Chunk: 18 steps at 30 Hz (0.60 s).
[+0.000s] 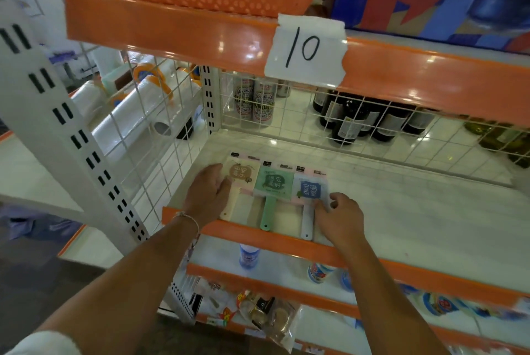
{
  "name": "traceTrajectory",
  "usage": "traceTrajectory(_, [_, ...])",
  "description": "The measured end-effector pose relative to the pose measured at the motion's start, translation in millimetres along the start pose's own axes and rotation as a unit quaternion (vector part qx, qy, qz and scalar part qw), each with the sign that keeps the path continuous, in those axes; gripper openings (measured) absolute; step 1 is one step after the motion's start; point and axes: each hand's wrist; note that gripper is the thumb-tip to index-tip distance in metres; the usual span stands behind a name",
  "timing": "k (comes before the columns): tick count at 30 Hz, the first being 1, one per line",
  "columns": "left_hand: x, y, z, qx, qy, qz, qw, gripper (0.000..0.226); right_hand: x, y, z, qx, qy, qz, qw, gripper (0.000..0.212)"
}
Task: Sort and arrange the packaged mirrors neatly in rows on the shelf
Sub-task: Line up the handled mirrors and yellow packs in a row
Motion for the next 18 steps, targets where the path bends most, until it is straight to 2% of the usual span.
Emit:
traceTrajectory(6, [-39,2,15,0.001,0.106,-0.016,0.994,0.029,-3,-28,30,-0.022,-0.001,0.001,1.000,0.044])
traceTrajectory(10, [-74,18,36,0.037,0.178,-0.027,0.983,0.033,-5,-48,58,-0.043,0.010,-0.018,0.999,0.036])
traceTrajectory(18, [-127,89,83,0.223,0.188,-0.021,0.956,0.036,-56,-89,104,-0.063,0.063,-0.020,0.996,0.031])
Point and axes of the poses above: each hand's wrist, its own z-axis away from the middle knuckle, its own y-axis out of the palm, x = y × z, and after that the axes turned 14 degrees about z, right-handed
